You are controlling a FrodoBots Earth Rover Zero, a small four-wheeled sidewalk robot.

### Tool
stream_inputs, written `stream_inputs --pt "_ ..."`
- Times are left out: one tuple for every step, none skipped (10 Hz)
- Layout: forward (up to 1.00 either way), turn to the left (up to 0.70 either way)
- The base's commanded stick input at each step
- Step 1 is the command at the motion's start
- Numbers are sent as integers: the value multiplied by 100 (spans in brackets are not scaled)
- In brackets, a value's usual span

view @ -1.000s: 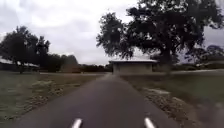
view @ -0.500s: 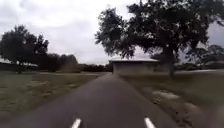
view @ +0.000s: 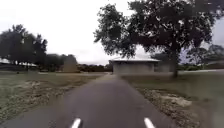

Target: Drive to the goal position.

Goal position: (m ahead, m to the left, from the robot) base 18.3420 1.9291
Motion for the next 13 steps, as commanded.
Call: stream_inputs --pt "84 32" --pt "84 20" --pt "84 6" --pt "84 3" --pt "84 3" --pt "84 3" --pt "84 3" --pt "84 3" --pt "84 3" --pt "84 3" --pt "84 3" --pt "84 3" --pt "84 3"
